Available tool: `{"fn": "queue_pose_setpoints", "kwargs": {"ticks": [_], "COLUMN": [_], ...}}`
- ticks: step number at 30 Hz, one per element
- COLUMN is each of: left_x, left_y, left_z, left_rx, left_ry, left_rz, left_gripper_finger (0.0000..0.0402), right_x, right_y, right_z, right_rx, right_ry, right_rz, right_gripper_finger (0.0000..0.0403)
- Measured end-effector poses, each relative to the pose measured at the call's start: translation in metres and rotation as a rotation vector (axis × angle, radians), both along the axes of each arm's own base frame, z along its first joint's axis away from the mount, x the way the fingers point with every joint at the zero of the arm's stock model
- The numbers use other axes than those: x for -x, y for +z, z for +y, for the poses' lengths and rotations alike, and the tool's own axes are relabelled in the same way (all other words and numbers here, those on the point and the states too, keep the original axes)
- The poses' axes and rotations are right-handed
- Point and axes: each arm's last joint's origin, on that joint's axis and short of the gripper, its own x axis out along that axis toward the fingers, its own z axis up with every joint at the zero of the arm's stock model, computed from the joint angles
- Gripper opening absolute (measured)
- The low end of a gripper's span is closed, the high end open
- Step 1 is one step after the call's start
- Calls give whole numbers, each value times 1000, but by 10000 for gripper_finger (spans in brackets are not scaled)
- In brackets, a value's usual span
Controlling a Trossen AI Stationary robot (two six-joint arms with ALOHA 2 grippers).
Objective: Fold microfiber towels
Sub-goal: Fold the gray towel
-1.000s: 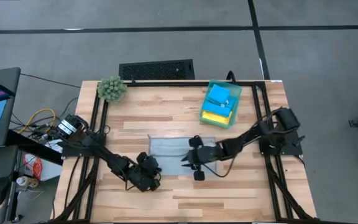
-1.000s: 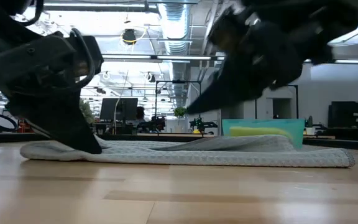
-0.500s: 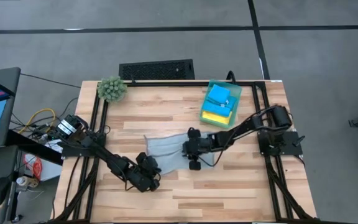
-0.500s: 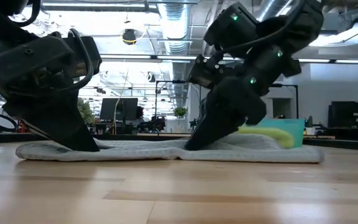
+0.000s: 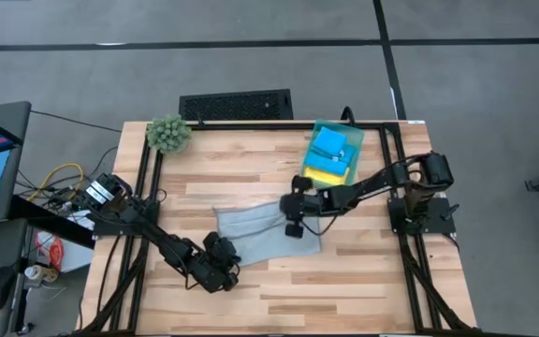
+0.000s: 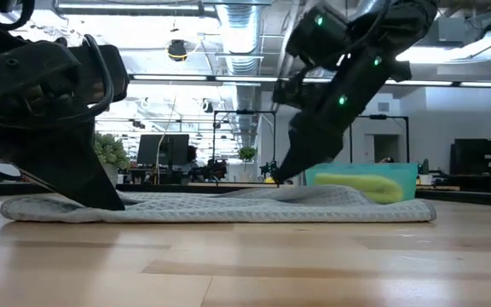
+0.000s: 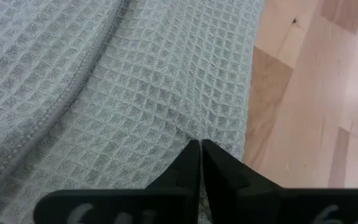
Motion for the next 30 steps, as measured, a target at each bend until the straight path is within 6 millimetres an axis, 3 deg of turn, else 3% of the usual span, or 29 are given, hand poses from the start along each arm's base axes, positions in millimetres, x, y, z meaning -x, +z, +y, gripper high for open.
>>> {"fn": "queue_pose_setpoints", "kwargs": {"ticks": [5,12,18,25,30], "left_x": [2,2,2,2,2], "left_y": [0,0,0,0,0], "left_z": [-3,-3,-3,-4,-4], "left_rx": [6,5,7,11,19], "left_ry": [-11,-12,-13,-14,-8], "left_rz": [-1,-1,1,3,2], "left_gripper_finger": [4,4,4,4,4], "right_x": [-6,-6,-10,-8,-3], "right_y": [6,-9,-26,-15,-17], "right_z": [25,37,15,-15,-44], "right_rx": [-109,-45,-21,-15,21], "right_ry": [291,360,247,153,-59], "right_rz": [-65,-19,33,22,48], "right_gripper_finger": [118,118,118,118,118]}}
